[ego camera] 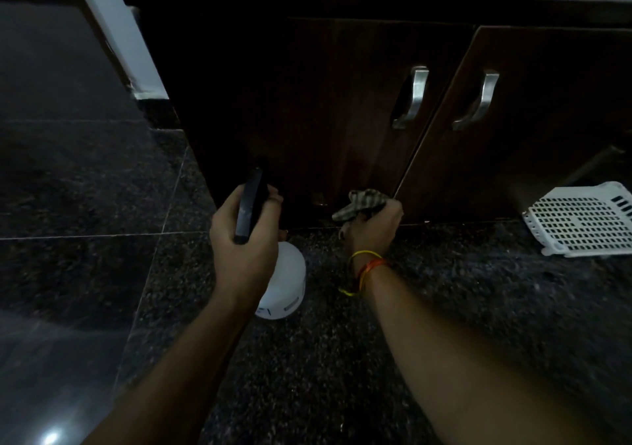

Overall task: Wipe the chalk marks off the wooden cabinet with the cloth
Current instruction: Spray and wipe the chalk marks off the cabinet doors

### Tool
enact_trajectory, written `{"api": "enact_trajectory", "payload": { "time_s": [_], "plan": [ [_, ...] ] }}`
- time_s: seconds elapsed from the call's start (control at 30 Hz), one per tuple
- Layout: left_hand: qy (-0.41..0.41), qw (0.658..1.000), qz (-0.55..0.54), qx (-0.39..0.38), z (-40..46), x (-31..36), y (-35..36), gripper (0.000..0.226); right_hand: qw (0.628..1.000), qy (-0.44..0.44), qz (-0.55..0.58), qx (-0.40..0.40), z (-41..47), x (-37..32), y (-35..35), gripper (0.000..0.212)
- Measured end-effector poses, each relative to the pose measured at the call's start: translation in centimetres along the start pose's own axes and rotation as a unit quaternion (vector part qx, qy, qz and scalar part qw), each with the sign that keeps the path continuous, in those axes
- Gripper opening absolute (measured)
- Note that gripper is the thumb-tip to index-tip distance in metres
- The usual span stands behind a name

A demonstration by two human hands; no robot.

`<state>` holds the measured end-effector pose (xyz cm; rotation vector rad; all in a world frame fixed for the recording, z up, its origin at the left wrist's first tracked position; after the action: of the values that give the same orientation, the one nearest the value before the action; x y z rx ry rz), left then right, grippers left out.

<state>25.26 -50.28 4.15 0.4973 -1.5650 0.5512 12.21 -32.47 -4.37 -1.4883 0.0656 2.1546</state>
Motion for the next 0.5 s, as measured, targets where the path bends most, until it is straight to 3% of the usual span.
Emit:
{"api": "enact_trajectory", "payload": {
  "time_s": [0.13,0.23,0.33,0.4,0.5],
  "plan": [
    [0.005,1.000,0.000,0.006,0.2,0.1,-0.6,0.013,0.998,0.057,-0.023,-0.006,-0.2,0.5,-0.3,0.024],
    [0.012,1.000,-0.010,0.010,0.6,0.6,-0.7,0.014,0.997,-0.028,-0.026,0.060,1.4,-3.1,-1.9,0.040],
    [0.015,1.000,-0.016,0.010,0.7,0.8,-0.5,0.014,0.993,-0.054,-0.034,0.100,2.5,-5.1,-2.9,0.042],
    [0.014,1.000,-0.017,0.007,0.6,0.8,-0.3,0.014,0.994,-0.037,-0.018,0.099,2.3,-4.5,-2.5,0.039],
    [0.008,1.000,-0.014,0.004,0.1,0.5,0.0,0.013,0.994,0.056,-0.003,0.091,1.1,-1.4,-1.5,0.034]
  ]
}}
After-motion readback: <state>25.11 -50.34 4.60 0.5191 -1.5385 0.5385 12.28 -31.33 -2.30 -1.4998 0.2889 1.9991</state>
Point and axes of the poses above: each hand's wrist, its own z-axis towards the middle knuckle, its own y-axis out of the palm, x = y × z, the point moved 7 cm from there along z, towards the middle knuckle, and after that the axes turned 13 degrees about -y, right-handed, at the moved point
